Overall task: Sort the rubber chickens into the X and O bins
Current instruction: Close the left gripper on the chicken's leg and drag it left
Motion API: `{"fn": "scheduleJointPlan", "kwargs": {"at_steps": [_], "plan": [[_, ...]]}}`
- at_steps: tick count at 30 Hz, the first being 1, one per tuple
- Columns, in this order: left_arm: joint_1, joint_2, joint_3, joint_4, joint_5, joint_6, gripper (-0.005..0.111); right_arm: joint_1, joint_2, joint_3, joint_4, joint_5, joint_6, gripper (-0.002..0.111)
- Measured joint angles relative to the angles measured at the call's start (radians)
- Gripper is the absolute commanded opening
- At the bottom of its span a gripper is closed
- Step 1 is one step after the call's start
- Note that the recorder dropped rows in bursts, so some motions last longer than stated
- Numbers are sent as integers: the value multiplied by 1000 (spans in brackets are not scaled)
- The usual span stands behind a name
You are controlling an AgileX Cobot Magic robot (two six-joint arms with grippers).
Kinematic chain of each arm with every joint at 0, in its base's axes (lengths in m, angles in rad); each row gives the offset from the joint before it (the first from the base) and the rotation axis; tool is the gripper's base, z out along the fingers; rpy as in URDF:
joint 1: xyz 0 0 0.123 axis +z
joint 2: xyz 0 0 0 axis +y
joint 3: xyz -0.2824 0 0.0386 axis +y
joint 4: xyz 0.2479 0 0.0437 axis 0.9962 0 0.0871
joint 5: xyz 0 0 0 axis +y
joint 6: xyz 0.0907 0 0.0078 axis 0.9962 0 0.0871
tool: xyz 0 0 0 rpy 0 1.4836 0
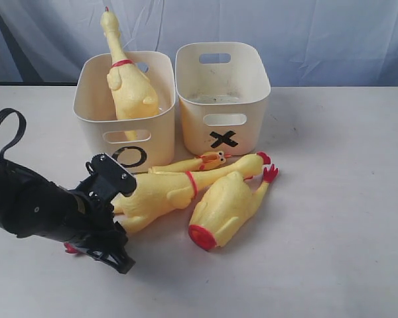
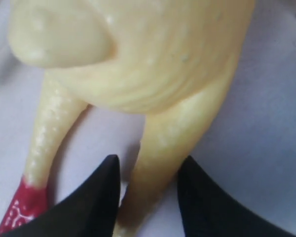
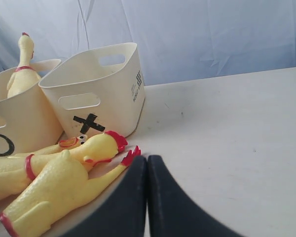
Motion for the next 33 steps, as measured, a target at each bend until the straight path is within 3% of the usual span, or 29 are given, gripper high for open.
{"fn": "scheduleJointPlan", "kwargs": {"at_steps": [6,22,33], "plan": [[0,1,0,2,-1,9,0,0,0,0,0,0,0,-1],[0,-26,-8,2,108,11,0,0,0,0,0,0,0,-1],[0,-207,-3,0,221,11,0,0,0,0,0,0,0,-1]]}}
